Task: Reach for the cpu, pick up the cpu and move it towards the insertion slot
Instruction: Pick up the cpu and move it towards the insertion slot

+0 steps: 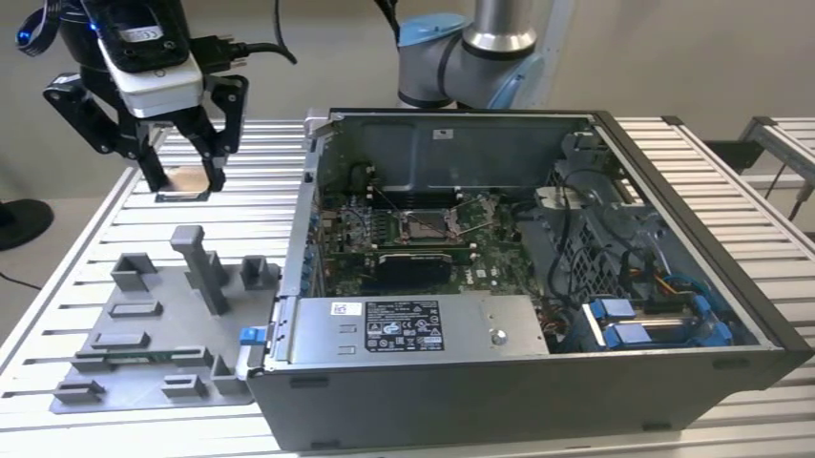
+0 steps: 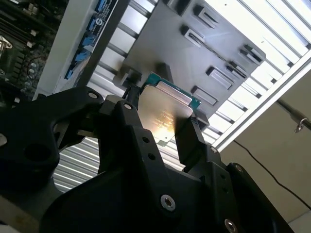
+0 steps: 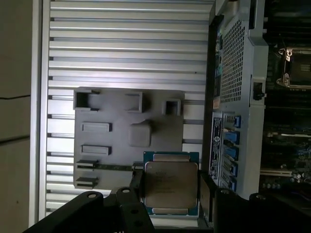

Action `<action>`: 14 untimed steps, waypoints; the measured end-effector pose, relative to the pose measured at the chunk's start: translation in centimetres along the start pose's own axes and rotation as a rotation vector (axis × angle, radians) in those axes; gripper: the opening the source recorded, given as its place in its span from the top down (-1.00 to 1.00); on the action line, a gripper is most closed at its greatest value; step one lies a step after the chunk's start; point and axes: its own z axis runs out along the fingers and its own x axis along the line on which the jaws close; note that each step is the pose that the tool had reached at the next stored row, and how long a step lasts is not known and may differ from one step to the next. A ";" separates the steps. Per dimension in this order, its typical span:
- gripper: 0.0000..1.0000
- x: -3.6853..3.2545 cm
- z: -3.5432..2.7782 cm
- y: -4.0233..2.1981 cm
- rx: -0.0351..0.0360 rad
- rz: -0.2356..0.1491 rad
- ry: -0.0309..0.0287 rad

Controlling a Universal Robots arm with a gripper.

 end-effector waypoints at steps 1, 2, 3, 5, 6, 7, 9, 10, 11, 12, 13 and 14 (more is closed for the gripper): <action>1.00 -0.12 0.00 0.00 0.0000 0.000 0.0003; 1.00 -0.24 -0.01 0.00 0.0000 0.000 0.0006; 1.00 -0.37 -0.01 -0.01 -0.0001 0.000 0.0009; 1.00 -0.60 -0.01 -0.01 0.0000 0.000 0.0016; 1.00 -0.72 -0.02 -0.01 0.0000 0.000 0.0020; 1.00 -0.84 -0.02 -0.01 0.0000 0.000 0.0024; 1.00 -1.07 -0.02 -0.02 -0.0001 0.000 0.0031; 1.00 -1.19 -0.03 -0.02 -0.0001 0.000 0.0035; 1.00 -1.32 -0.03 -0.02 -0.0001 0.000 0.0039; 1.00 -1.43 -0.04 -0.03 0.0000 0.000 0.0043; 1.00 -1.55 -0.04 -0.03 0.0000 0.000 0.0046; 1.00 -1.68 -0.04 -0.03 0.0000 0.000 0.0050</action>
